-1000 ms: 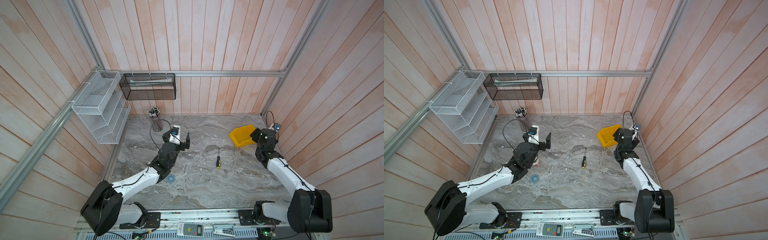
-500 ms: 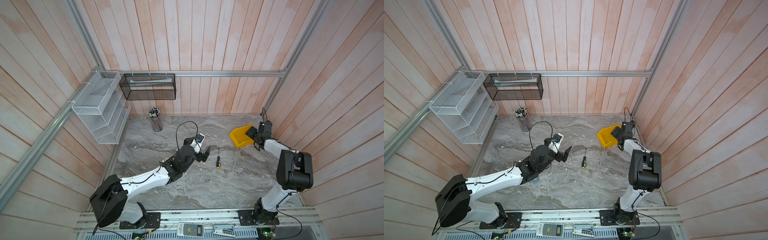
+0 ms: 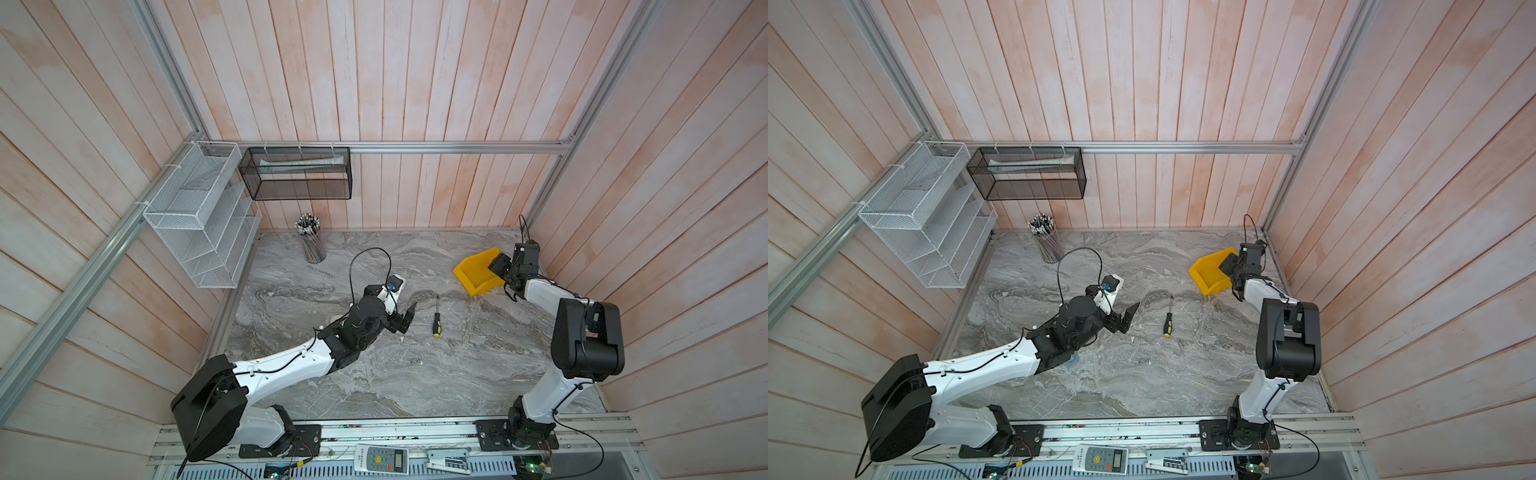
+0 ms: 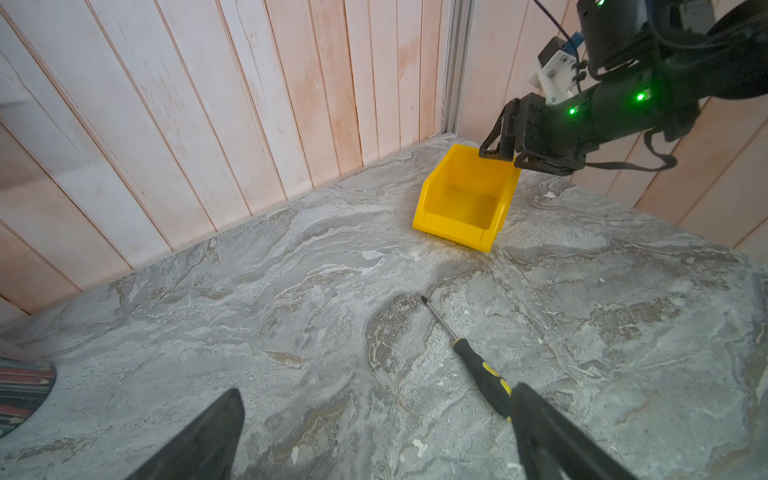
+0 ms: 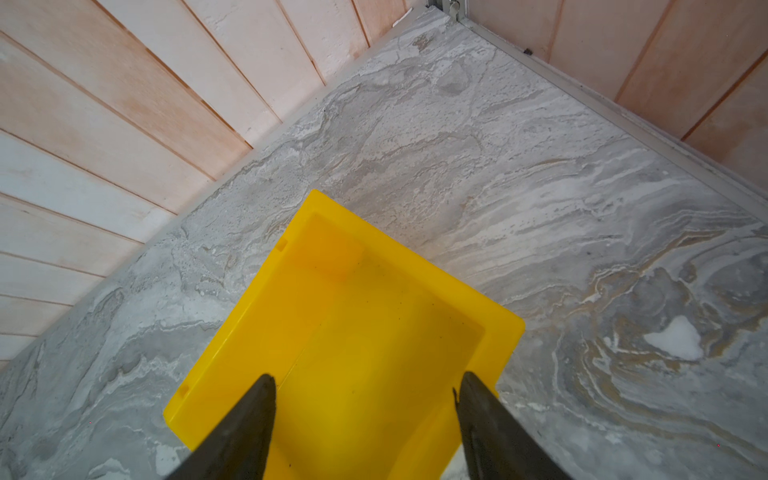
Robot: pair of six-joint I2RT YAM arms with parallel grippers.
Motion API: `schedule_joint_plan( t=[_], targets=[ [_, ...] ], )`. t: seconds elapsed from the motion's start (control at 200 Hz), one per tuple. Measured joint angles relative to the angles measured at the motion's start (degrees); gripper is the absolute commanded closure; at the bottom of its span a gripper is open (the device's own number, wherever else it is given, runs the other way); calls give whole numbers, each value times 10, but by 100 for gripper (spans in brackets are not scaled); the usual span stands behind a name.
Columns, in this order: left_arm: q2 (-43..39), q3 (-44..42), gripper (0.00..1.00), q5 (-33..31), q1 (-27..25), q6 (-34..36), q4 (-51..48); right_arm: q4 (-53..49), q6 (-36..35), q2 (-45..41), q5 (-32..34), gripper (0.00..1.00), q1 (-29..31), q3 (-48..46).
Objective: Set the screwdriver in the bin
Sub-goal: 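Grip the yellow bin rim with the right gripper and drag it toward the screwdriver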
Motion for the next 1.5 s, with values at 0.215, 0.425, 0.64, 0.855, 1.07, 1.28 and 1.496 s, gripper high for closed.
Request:
schedule_joint_plan(
  t=[0.215,0.425,0.64,0.855,1.07,1.28,1.496],
  targets=[
    [0,0,0,8,0,-4,-6,-34,-9,-91,34,23,23,-45],
    [0,0,0,14,0,-4,-8,-42,-5,-115,42,23,24,-91],
    [0,0,0,26,0,-4,-16,-32,-3,-56,25,25,24,-87],
    [-4,0,0,35,0,-8,-30,-14,-15,-26,7,26,24,-74],
    [-22,0,0,41,0,-33,-49,3,-23,18,-13,33,25,-48],
    [-44,-4,0,38,0,-58,-59,-6,-40,32,7,46,54,-43],
    [-74,-23,0,31,0,-67,-62,-19,-55,59,37,59,90,5]
  ],
)
